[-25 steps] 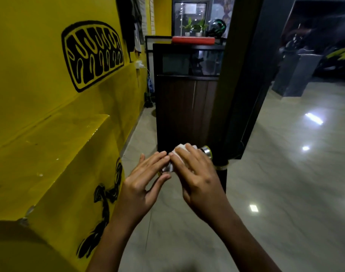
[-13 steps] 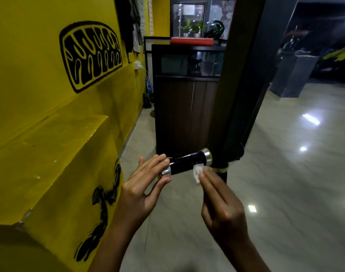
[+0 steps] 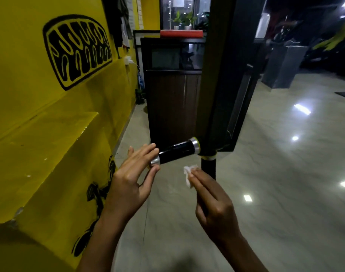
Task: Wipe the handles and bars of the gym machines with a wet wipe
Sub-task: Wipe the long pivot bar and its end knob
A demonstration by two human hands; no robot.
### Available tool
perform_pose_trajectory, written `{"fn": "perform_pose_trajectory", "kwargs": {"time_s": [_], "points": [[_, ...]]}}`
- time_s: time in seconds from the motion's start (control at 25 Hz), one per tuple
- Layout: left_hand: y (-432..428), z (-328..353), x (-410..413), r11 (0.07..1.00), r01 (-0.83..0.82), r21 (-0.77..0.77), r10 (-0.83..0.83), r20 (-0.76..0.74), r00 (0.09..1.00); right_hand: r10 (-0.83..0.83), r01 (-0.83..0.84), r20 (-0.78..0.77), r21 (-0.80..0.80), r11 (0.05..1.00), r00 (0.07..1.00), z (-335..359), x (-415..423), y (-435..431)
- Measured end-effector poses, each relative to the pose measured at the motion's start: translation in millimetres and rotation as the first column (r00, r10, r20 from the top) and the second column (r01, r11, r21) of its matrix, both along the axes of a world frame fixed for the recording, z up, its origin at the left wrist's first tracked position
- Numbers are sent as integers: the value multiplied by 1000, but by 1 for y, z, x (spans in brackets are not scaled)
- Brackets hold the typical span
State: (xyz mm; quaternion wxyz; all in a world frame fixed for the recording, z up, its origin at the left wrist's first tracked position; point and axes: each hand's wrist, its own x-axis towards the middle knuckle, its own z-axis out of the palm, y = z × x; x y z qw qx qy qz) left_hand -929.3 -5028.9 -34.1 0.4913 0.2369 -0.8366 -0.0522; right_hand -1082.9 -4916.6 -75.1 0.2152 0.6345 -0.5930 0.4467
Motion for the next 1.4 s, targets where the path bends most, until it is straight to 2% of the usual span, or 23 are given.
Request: {"fn": "perform_pose_trajectory", "kwargs": {"time_s": [0.12,0.2,0.32,0.48,0.64,0.72,0.8,0.88,0.96,1.08,1.16,1.24,1.28,1.32,1.4], "points": [[7,8,-15,994,-34,-107,45,104,994,-96,123,148,-186,975,984,-2,-14,17],[12,12,-31,983,-48,-178,84,201,976,-104,156,223,-231,961,969,2,-24,15],[15,12,-55,970,-101,-222,163,283,945,-84,105,190,-105,989,978,-8,-31,-6],[13,-2,-67,936,-194,-292,264,225,938,-86,77,216,54,996,973,-50,-35,-17],[8,-5,-68,929,-194,-315,260,183,948,-82,57,210,125,991,974,-100,-28,15],[9,-6,-68,933,-197,-302,257,174,951,-38,20,195,92,996,980,-103,-25,28],[9,-6,-68,937,-195,-290,251,171,953,-1,-3,122,34,999,993,-80,-31,22],[9,-6,-68,941,-199,-273,250,167,954,-52,52,-22,8,999,998,-45,-38,1],[10,-5,-68,944,-204,-259,251,166,954,-83,84,-73,14,996,994,-29,-42,-21],[11,-5,-68,942,-196,-272,244,157,957,-99,105,-154,35,994,983,-48,-41,-25],[10,-3,-69,941,-194,-277,242,151,958,-53,72,-241,71,995,969,-70,-41,-9],[10,-4,-69,940,-199,-276,245,145,959,-19,38,-158,122,992,987,-86,-43,9],[10,-5,-69,941,-201,-272,246,142,959,-23,30,-49,137,990,999,-86,-41,17],[11,-6,-69,942,-202,-267,245,138,960,-27,23,33,118,993,999,-84,-40,22],[11,-6,-69,945,-201,-259,242,134,961,-47,54,154,-38,998,987,-66,-41,18]]}}
